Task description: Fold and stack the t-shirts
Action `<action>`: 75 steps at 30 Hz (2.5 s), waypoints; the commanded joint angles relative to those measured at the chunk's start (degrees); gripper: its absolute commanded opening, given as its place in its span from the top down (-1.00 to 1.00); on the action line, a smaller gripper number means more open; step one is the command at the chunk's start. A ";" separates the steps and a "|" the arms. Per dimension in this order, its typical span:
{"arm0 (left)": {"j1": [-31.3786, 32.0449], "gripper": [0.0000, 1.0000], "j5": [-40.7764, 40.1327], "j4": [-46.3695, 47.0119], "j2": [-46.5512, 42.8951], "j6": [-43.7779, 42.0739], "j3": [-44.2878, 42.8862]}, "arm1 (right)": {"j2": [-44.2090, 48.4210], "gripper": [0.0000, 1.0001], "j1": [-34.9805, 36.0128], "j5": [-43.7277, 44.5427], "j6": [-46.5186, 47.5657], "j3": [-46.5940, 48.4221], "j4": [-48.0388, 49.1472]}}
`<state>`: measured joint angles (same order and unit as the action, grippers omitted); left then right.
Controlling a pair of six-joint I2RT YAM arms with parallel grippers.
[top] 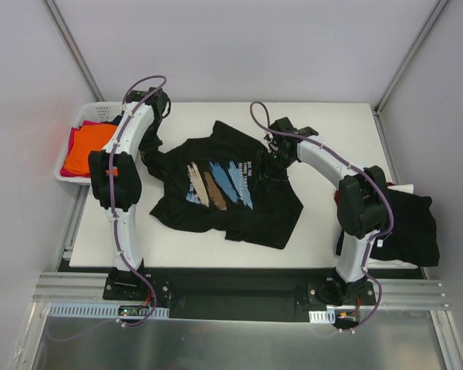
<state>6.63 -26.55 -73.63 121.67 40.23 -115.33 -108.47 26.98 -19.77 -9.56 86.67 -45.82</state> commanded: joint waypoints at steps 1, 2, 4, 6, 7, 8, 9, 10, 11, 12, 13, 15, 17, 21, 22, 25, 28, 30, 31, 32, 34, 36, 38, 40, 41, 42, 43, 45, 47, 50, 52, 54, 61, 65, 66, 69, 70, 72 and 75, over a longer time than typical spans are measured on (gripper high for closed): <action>-0.74 0.71 -2.11 -2.31 -4.42 2.49 0.46 | -0.34 -0.04 0.09 -0.18 0.16 2.80 -1.46; -0.83 0.35 -0.98 -2.23 -4.42 2.40 0.37 | -0.34 -0.04 0.09 -0.09 0.07 2.89 -1.55; -0.83 -0.97 -0.18 -1.96 -4.51 2.14 0.19 | -0.34 -0.04 0.18 -0.09 0.16 2.97 -1.55; -0.83 -0.98 0.26 -1.79 -4.60 1.70 -0.51 | -0.34 -0.04 0.18 0.17 0.16 2.97 -1.55; -0.83 -0.99 0.35 -1.70 -4.86 1.52 -0.86 | -0.52 -0.03 0.09 0.34 0.33 3.50 -1.55; -0.83 -0.99 0.53 -1.61 -4.95 1.35 -1.73 | -0.69 0.01 0.17 0.69 0.77 4.02 -1.90; -0.75 -0.99 1.40 -1.17 -5.30 0.65 -2.09 | -1.39 0.08 0.09 1.57 1.12 4.81 -2.25; -0.57 -0.99 2.37 -0.56 -6.17 0.21 -2.44 | -2.27 0.36 -0.09 1.92 1.47 6.91 -2.69; -0.40 -0.99 3.59 2.32 -6.96 -0.58 -2.10 | -3.15 0.56 -0.26 2.54 2.00 8.23 -3.56; -0.13 -0.99 7.09 4.26 -7.75 -2.50 -1.40 | -4.03 0.73 -0.44 2.63 2.00 9.47 -4.09; 0.57 -0.98 9.12 6.28 -9.50 -3.48 -0.61 | -6.47 0.98 -1.14 2.46 2.18 12.78 -4.36; 1.62 -0.71 13.78 11.89 -10.74 -5.50 2.29 | -8.94 0.98 -1.93 1.93 2.27 16.23 -5.06; 3.73 -0.50 20.55 14.20 -10.66 -6.56 3.70 | -12.46 0.98 -3.25 1.67 2.35 21.57 -5.15; 9.44 -0.31 26.46 16.49 -7.94 -8.76 4.58 | -20.45 0.98 -6.58 -0.52 2.53 33.16 -7.52; 11.28 -0.32 26.46 17.54 -7.15 -9.20 5.02 | -22.21 0.98 -7.11 -1.32 2.18 35.30 -7.70; 17.00 -0.34 28.74 19.04 -5.57 -10.69 5.90 | -25.74 0.98 -8.79 -3.43 1.04 38.39 -6.13; 19.73 -0.33 31.20 19.66 -4.95 -10.00 7.22 | -26.97 0.98 -9.75 -5.01 0.34 36.82 -2.18; 20.35 -0.32 31.99 20.54 -5.30 -9.73 9.76 | -28.11 0.98 -10.19 -6.15 -0.10 35.68 0.29; 20.44 -0.32 31.99 20.71 -5.82 -9.73 10.55 | -28.29 0.98 -10.02 -6.51 -0.11 34.19 1.25; 20.44 -0.31 31.91 20.98 -5.91 -9.99 11.78 | -28.29 0.98 -10.11 -7.12 -0.19 33.22 3.26; 20.52 -0.31 31.21 20.89 -6.53 -10.87 12.84 | -28.47 0.98 -10.11 -7.74 -0.63 30.50 5.21; 20.52 -0.30 30.77 20.80 -6.79 -11.57 13.37 | -28.91 0.98 -10.11 -9.32 -1.33 29.17 7.76; 20.44 -0.30 30.50 20.80 -6.88 -11.84 13.73 | -29.78 0.98 -10.02 -10.02 -1.69 27.94 9.08; 20.52 -0.31 30.59 20.80 -6.53 -12.01 13.55 | -30.40 0.98 -9.93 -10.11 -1.69 27.41 9.52; 20.52 -0.31 30.68 20.80 -6.27 -12.01 13.55 | -30.75 0.98 -10.02 -9.94 -1.77 26.36 10.05; 20.52 -0.31 30.76 20.72 -6.09 -12.10 13.38 | -30.67 0.98 -9.93 -9.76 -1.78 25.74 10.23; 20.52 -0.30 30.76 20.54 -5.66 -12.10 13.11 | -30.40 0.98 -9.93 -9.59 -1.86 24.78 10.58; 20.52 -0.30 30.94 20.45 -5.21 -12.19 12.67 | -28.83 0.98 -10.19 -8.45 -1.86 21.72 11.45; 20.52 -0.31 30.85 20.01 -4.77 -12.28 11.80 | -27.25 0.98 -10.55 -6.26 -2.13 19.42 12.07; 20.52 -0.31 30.68 19.57 -4.07 -12.28 10.65 | -22.07 0.98 -11.25 -1.61 -3.53 13.10 12.77; 20.52 -0.31 30.59 19.31 -3.46 -12.10 9.95 | -17.50 0.98 -11.43 1.03 -4.23 8.63 13.04; 20.52 -0.31 30.94 19.13 -3.10 -11.84 9.60 | -13.81 0.98 -11.43 3.94 -5.20 6.50 12.87; 20.44 -0.32 31.29 18.96 -2.05 -11.05 7.84 | -8.96 0.98 -11.95 9.66 -8.28 2.01 8.39; 20.44 -0.32 31.03 18.78 -2.57 -10.52 8.19 | -6.42 0.98 -12.39 15.00 -9.51 -1.15 6.01; 20.44 -0.32 30.94 18.78 -2.66 -10.43 8.45 | -5.71 0.98 -12.74 16.07 -9.94 -1.94 5.49; 20.44 -0.33 30.50 18.78 -3.01 -9.99 9.16 | -2.55 0.98 -12.92 19.32 -10.74 -4.31 5.22; 20.52 -0.33 30.50 18.69 -3.19 -9.91 9.42 | -2.11 0.98 -13.01 19.42 -10.04 -4.32 5.65; 20.52 -0.34 30.32 18.78 -3.36 -9.56 9.60 | -1.93 0.97 -12.92 14.61 -8.55 -3.71 8.19; 20.52 -0.39 30.06 18.78 -3.72 -8.85 9.42 | -2.19 0.70 -12.83 6.87 -5.30 -2.22 14.17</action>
<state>27.00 4.25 -53.28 119.57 29.76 -105.60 -113.56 14.15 -6.17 -18.00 82.52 -37.04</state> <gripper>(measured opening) 0.680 0.062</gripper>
